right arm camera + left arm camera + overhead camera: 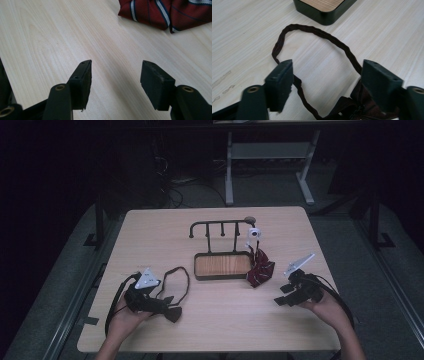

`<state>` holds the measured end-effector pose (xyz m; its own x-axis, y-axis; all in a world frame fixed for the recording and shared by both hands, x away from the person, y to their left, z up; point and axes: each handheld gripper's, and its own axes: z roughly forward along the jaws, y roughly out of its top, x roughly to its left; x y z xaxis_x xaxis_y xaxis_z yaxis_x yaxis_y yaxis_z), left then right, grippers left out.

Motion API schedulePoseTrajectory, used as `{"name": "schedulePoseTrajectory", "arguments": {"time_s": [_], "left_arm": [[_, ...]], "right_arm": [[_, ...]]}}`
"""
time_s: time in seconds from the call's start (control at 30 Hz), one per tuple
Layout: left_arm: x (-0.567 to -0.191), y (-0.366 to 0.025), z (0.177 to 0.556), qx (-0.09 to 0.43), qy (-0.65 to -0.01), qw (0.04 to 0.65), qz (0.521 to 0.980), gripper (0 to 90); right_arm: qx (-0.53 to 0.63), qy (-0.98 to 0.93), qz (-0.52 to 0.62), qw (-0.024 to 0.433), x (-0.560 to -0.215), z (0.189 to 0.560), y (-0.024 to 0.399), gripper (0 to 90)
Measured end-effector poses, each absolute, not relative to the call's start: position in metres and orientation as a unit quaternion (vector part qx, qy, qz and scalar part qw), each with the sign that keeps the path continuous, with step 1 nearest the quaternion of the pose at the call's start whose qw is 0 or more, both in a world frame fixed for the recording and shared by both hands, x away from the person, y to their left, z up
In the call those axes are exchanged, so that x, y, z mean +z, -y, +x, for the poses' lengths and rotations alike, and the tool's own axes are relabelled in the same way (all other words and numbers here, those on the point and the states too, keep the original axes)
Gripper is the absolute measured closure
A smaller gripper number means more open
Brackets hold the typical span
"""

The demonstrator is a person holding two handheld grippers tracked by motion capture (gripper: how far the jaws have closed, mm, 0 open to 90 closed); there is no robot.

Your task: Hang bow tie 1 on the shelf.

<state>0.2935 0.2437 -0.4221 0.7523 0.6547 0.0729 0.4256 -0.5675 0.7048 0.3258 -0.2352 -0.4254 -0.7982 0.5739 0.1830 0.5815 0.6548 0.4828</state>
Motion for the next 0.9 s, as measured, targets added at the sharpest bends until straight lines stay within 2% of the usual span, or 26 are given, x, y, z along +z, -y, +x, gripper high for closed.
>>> {"name": "schedulePoseTrajectory", "arguments": {"time_s": [0.47,0.9], "left_arm": [[-0.404,-0.246,0.315,0.162,-0.312,0.309,0.884,44.1],[-0.404,-0.246,0.348,0.136,-0.323,0.270,0.897,48.0]], "right_arm": [[-0.284,0.908,-0.308,0.010,-0.418,0.320,0.234,41.9],[-0.286,0.909,-0.303,0.012,-0.416,0.321,0.230,41.4]]}}
